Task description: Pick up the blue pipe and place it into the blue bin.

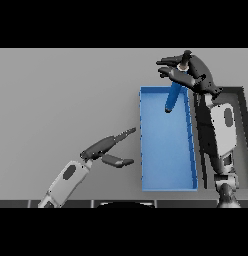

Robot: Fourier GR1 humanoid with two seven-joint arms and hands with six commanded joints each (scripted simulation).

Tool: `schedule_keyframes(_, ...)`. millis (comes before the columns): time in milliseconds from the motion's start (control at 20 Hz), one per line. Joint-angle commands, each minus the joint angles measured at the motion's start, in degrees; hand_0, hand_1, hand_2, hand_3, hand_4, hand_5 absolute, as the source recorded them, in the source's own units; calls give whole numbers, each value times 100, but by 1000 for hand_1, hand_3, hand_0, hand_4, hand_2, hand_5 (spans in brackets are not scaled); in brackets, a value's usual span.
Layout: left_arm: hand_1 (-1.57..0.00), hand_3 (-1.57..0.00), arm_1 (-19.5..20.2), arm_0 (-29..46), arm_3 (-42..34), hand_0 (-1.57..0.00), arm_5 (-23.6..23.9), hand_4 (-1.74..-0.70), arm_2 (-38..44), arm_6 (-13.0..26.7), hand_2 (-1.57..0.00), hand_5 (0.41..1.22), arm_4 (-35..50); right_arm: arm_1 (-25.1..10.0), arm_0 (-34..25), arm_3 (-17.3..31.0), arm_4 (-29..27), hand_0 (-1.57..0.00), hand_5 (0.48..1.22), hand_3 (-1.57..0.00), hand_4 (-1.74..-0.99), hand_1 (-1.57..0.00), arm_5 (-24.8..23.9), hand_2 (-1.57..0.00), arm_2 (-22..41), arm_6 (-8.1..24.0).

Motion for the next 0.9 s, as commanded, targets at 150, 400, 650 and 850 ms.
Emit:
schedule_keyframes(150,1,1,2,-11,28,1,-8,-887,2,-81,1,466,-9,56,818,-141,61,-1571,1120,-1571,-1741,-1571,-399,-1571,212,435)
schedule_keyframes(400,1,1,1,107,-44,1,44,-882,-46,-120,1,462,-57,-460,1461,75,-320,-1571,1121,-1571,-1622,-1571,-722,-1571,1173,435)
schedule_keyframes(650,1,1,-62,37,59,1,91,-885,-22,-12,1,454,-77,-1247,1215,716,-1719,-1045,1164,-718,-1455,-933,-1485,-891,2976,434)
schedule_keyframes(850,1,1,-13,28,-16,1,62,-889,7,-8,1,453,-31,-1747,730,868,-2552,-427,1081,-293,-1242,-382,-1499,-364,4204,435)
